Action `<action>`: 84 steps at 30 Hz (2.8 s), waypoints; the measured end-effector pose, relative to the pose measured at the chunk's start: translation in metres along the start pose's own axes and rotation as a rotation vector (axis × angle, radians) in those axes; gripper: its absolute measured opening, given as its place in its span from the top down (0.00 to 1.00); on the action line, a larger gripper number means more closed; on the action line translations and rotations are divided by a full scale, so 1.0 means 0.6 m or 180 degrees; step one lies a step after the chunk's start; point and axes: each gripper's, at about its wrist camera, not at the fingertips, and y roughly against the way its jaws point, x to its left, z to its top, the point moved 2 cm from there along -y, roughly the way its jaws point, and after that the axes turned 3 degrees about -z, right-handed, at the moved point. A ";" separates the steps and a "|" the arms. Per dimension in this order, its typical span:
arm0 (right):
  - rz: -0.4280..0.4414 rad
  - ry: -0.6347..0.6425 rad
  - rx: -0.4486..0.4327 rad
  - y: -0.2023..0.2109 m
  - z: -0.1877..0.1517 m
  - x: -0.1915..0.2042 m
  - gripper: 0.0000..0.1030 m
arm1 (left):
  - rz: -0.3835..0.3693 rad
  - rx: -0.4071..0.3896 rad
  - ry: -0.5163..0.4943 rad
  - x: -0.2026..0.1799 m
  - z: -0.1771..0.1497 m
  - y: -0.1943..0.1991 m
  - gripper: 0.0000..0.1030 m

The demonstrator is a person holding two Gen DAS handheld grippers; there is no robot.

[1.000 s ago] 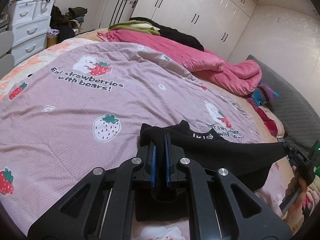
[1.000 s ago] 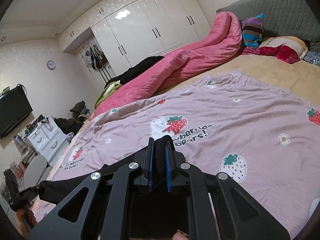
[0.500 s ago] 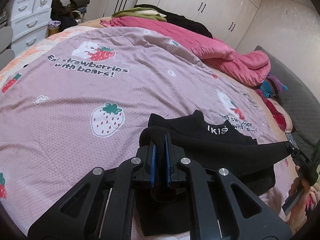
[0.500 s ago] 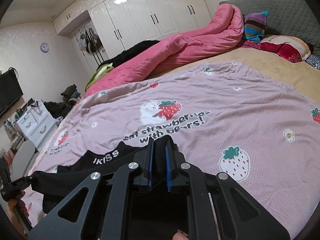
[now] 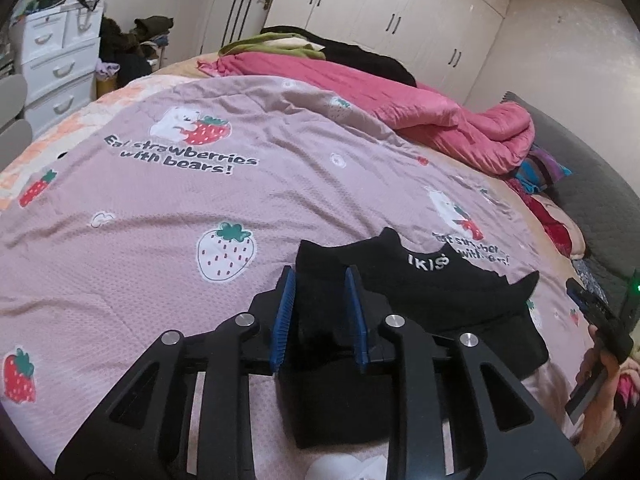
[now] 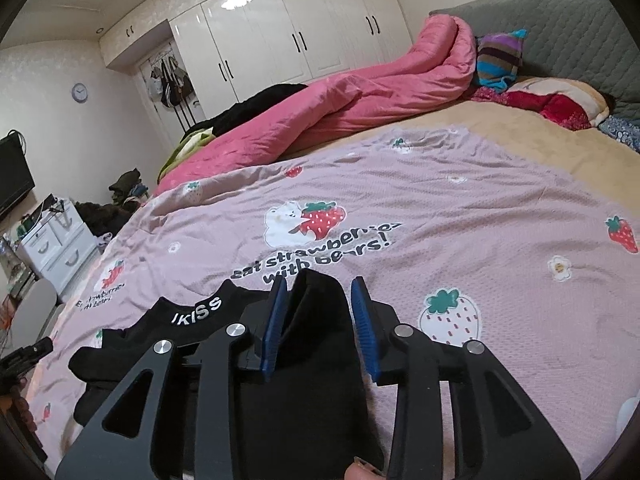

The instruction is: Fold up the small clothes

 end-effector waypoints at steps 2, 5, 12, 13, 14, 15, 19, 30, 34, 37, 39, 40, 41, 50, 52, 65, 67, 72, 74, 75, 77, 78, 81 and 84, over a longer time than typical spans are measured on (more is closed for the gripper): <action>0.0058 0.0059 0.0012 0.009 -0.004 0.006 0.69 | -0.0017 -0.0011 -0.0065 -0.009 -0.003 0.006 0.78; 0.0116 0.0179 0.0006 0.022 -0.009 0.020 0.73 | -0.0039 0.0016 -0.0191 -0.027 -0.015 0.012 0.78; 0.0253 0.0497 0.0022 0.043 -0.026 0.061 0.73 | -0.0088 0.0052 -0.0438 -0.064 -0.038 0.019 0.62; 0.0287 0.0531 0.0044 0.044 -0.029 0.066 0.73 | -0.0094 0.0059 -0.0464 -0.068 -0.040 0.018 0.61; 0.0323 0.0573 0.0076 0.044 -0.033 0.071 0.72 | -0.0098 0.0067 -0.0486 -0.071 -0.043 0.018 0.56; 0.0346 0.0612 0.0099 0.044 -0.036 0.076 0.72 | -0.0103 0.0103 -0.0526 -0.077 -0.048 0.015 0.50; 0.0378 0.0781 0.0216 0.036 -0.052 0.094 0.72 | -0.0097 0.0249 -0.0638 -0.089 -0.064 0.000 0.48; 0.0147 0.1212 0.0865 -0.043 -0.120 0.110 0.72 | 0.0085 0.0821 -0.1085 -0.115 -0.142 -0.068 0.71; 0.0019 0.1330 0.0973 -0.076 -0.138 0.115 0.72 | 0.0126 0.0798 -0.1053 -0.104 -0.143 -0.078 0.71; -0.0046 0.1401 0.0939 -0.095 -0.141 0.122 0.72 | 0.0189 0.0780 -0.0964 -0.091 -0.130 -0.089 0.71; -0.0062 0.1405 0.0931 -0.111 -0.138 0.126 0.71 | 0.0194 0.0784 -0.0812 -0.076 -0.118 -0.103 0.71; -0.0051 0.1384 0.0919 -0.118 -0.135 0.128 0.71 | 0.0207 0.0778 -0.0749 -0.069 -0.111 -0.112 0.71; -0.0033 0.1344 0.0907 -0.126 -0.130 0.129 0.71 | 0.0209 0.0773 -0.0716 -0.066 -0.106 -0.117 0.71; 0.0091 0.0975 0.0922 -0.180 -0.083 0.124 0.69 | 0.0222 0.0648 -0.0461 -0.053 -0.047 -0.173 0.70; 0.0086 0.0953 0.0877 -0.185 -0.071 0.121 0.69 | 0.0216 0.0608 -0.0329 -0.042 -0.032 -0.183 0.70; -0.0341 0.0662 0.0769 -0.190 -0.020 0.017 0.44 | 0.0227 0.0377 0.0293 0.034 0.016 -0.159 0.50; -0.0347 0.0603 0.0855 -0.198 -0.027 0.005 0.43 | 0.0294 0.0476 0.0211 0.034 0.004 -0.168 0.50; -0.0207 0.0440 0.0921 -0.205 -0.035 -0.009 0.52 | 0.0297 0.0571 0.0070 0.028 -0.018 -0.180 0.72; -0.0084 0.0435 0.0907 -0.201 -0.035 -0.005 0.85 | 0.0350 0.0566 -0.0043 0.022 -0.021 -0.179 0.92; -0.0047 0.0430 0.0864 -0.197 -0.032 -0.001 0.93 | 0.0379 0.0525 -0.0120 0.017 -0.020 -0.174 0.95; -0.0008 0.0409 0.0710 -0.182 -0.021 0.001 0.93 | 0.0363 0.0443 -0.0169 0.015 -0.013 -0.165 0.96; 0.0006 0.0392 0.0635 -0.174 -0.015 0.001 0.94 | 0.0355 0.0367 -0.0175 0.014 -0.007 -0.154 0.96; -0.0054 0.0277 0.0504 -0.162 -0.002 -0.008 0.94 | 0.0337 0.0300 -0.0142 0.020 0.001 -0.146 0.97; -0.0134 0.0238 0.0598 -0.175 -0.012 -0.019 0.94 | 0.0414 0.0380 -0.0111 0.036 -0.007 -0.162 0.98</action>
